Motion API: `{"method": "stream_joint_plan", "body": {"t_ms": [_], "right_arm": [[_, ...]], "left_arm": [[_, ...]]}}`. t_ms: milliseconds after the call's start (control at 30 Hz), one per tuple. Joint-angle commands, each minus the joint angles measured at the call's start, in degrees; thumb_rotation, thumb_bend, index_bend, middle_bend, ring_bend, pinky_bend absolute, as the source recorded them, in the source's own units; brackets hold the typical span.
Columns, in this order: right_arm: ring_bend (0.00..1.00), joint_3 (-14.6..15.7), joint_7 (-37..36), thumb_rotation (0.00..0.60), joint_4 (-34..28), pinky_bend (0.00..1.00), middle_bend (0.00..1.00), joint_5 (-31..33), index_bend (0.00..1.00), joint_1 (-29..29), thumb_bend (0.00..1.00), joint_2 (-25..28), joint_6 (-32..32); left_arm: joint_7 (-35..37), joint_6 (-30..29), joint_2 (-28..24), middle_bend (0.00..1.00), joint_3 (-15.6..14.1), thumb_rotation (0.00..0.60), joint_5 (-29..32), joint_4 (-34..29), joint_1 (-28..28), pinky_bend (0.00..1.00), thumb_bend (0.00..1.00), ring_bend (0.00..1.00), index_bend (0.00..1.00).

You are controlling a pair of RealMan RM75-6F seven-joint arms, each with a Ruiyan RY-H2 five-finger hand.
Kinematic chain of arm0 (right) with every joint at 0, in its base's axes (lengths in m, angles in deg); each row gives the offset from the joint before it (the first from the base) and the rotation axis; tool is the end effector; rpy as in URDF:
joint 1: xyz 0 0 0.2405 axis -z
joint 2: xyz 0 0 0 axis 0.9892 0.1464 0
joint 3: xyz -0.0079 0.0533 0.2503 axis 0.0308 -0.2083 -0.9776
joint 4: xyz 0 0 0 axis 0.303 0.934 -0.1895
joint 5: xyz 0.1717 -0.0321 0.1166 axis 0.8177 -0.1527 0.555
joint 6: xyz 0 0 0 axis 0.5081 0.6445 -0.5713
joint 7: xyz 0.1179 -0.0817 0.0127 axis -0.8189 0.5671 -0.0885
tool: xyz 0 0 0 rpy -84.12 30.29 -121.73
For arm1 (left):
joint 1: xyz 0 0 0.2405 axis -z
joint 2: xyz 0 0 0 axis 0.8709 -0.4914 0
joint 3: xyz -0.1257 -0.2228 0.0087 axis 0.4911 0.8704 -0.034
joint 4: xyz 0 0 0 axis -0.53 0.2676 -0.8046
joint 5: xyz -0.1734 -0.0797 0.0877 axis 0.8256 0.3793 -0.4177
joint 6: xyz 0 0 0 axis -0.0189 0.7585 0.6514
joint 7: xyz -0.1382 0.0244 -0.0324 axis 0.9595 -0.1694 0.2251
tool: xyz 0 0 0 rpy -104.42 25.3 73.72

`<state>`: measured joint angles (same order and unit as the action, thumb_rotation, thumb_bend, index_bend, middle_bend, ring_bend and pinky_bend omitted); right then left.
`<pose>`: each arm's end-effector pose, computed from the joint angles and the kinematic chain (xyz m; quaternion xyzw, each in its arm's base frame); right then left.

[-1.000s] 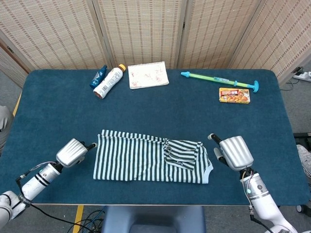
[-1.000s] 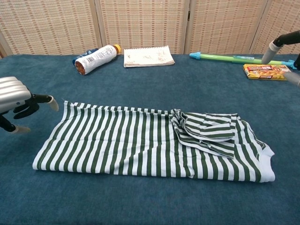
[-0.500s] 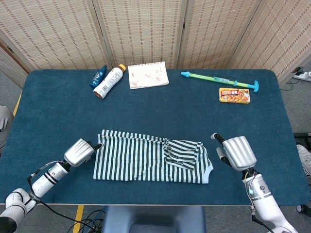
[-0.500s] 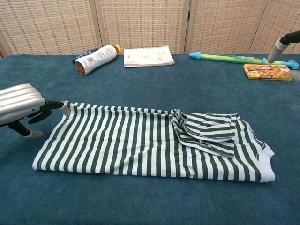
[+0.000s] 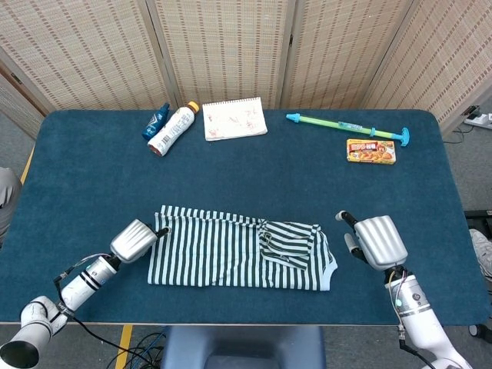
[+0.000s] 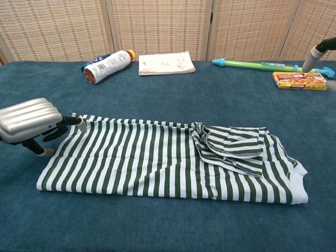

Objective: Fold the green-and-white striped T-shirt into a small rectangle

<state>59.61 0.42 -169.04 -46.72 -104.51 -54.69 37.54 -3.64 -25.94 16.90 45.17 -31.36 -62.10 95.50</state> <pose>-0.2017 -0.2524 0.1055 0.6975 -0.3282 0.3716 0.5174 -0.2782 0.3380 -0.0116 -0.8402 -0.1336 -0.3548 0.3878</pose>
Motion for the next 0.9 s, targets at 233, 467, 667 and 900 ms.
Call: {"method": "stream_joint_plan", "body": {"t_ms": [233, 467, 667, 900], "right_arm": [[1.0, -0.3, -0.6, 0.6, 0.3, 1.0, 0.94, 0.0, 0.33, 0.4, 0.49, 0.1, 0.0], [1.0, -0.6, -1.4, 0.6, 0.8, 1.0, 0.94, 0.1, 0.33, 0.7, 0.49, 0.0, -0.1], [1.0, -0.9, -2.0, 0.6, 1.1, 1.0, 0.94, 0.1, 0.33, 0.9, 0.49, 0.0, -0.2], [1.0, -1.0, -2.5, 0.6, 1.4, 1.0, 0.94, -0.3, 0.34, 1.0, 0.49, -0.4, -0.5]], "left_arm": [[1.1, 0.7, 0.8, 0.82, -0.2, 0.6, 0.7, -1.0, 0.8, 0.91, 0.2, 0.75, 0.34], [3.7, 0.9, 1.1, 0.83, 0.6, 0.6, 2.1, -2.7, 1.3, 0.91, 0.2, 0.75, 0.36], [5.2, -0.1, 0.6, 0.84, 0.8, 0.6, 2.4, -3.2, 1.5, 0.91, 0.2, 0.77, 0.42], [5.9, -0.2, 0.2, 0.86, 0.5, 0.6, 2.6, -3.6, 1.4, 0.91, 0.23, 0.78, 0.5]]}}
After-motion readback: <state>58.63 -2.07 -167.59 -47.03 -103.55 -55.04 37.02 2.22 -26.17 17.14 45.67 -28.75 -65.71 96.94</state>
